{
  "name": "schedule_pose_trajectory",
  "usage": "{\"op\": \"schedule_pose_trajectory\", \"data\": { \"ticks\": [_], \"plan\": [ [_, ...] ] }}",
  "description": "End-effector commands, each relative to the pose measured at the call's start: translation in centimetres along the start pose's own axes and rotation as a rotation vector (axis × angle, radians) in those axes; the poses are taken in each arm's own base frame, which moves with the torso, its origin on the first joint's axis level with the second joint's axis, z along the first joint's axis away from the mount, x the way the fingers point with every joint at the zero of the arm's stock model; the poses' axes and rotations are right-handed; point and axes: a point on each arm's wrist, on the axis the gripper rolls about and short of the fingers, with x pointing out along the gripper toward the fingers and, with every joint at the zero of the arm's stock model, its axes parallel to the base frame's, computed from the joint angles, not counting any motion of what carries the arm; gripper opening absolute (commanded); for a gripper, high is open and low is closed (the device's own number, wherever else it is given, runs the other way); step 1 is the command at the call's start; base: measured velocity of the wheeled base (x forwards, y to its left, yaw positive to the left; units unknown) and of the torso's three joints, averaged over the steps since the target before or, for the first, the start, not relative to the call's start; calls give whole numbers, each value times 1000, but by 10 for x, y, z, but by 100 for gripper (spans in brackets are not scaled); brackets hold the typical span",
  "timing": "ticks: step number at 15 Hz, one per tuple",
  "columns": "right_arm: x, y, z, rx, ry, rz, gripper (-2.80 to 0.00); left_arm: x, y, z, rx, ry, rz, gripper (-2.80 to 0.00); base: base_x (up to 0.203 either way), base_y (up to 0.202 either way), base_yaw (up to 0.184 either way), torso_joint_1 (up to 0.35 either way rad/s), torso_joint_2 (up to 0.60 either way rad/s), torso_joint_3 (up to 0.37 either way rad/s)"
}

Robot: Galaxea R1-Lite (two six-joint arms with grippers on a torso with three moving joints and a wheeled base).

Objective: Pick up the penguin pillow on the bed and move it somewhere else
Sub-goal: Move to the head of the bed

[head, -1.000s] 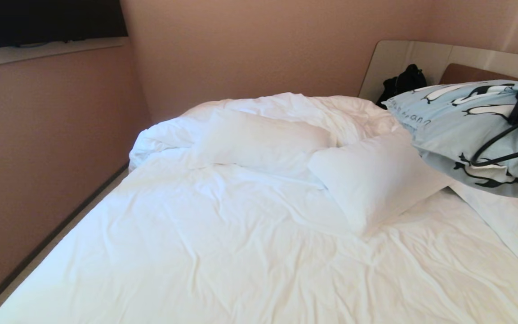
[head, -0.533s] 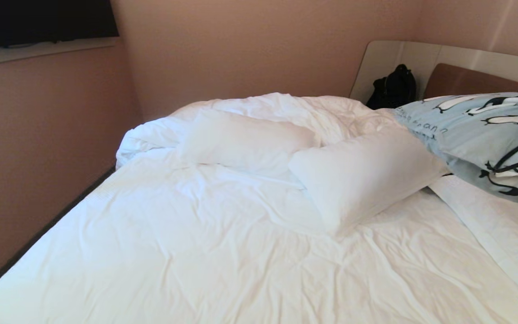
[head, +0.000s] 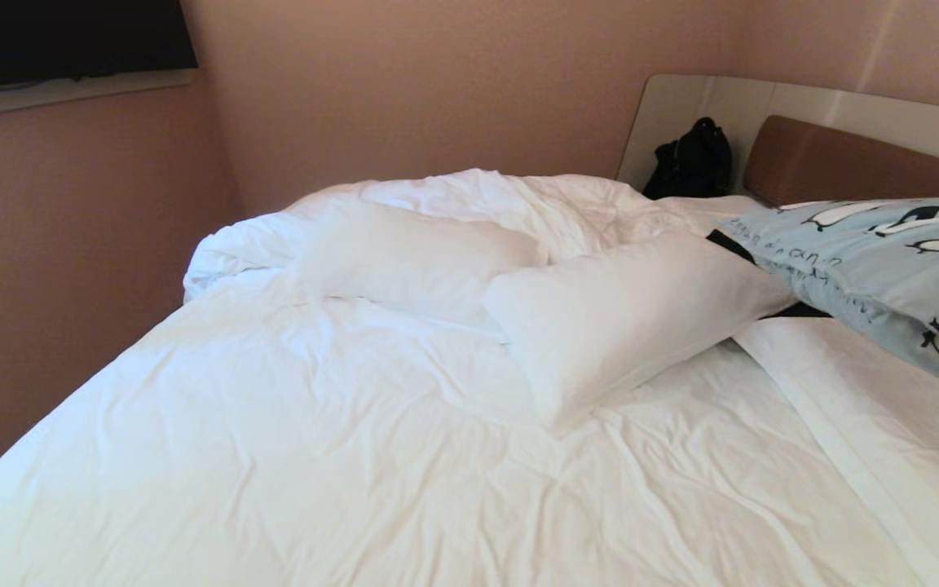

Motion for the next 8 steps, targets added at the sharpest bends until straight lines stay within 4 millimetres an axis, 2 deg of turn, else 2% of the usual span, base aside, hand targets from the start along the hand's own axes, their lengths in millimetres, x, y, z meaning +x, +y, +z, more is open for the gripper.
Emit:
{"op": "schedule_pose_trajectory", "data": {
  "ticks": [1, 6, 8],
  "plan": [
    [6, -9, -13, 10, 34, 99, -280, 0, 0, 0, -1, 0, 0, -280, 0, -193, 2, 5, 2, 2],
    [20, -28, -35, 27, 78, 119, -280, 0, 0, 0, -1, 0, 0, -280, 0, -188, 0, 1, 3, 1],
    [24, -33, -45, 20, 99, 123, -280, 0, 0, 0, -1, 0, 0, -280, 0, -91, -5, 2, 3, 2]
  ]
}}
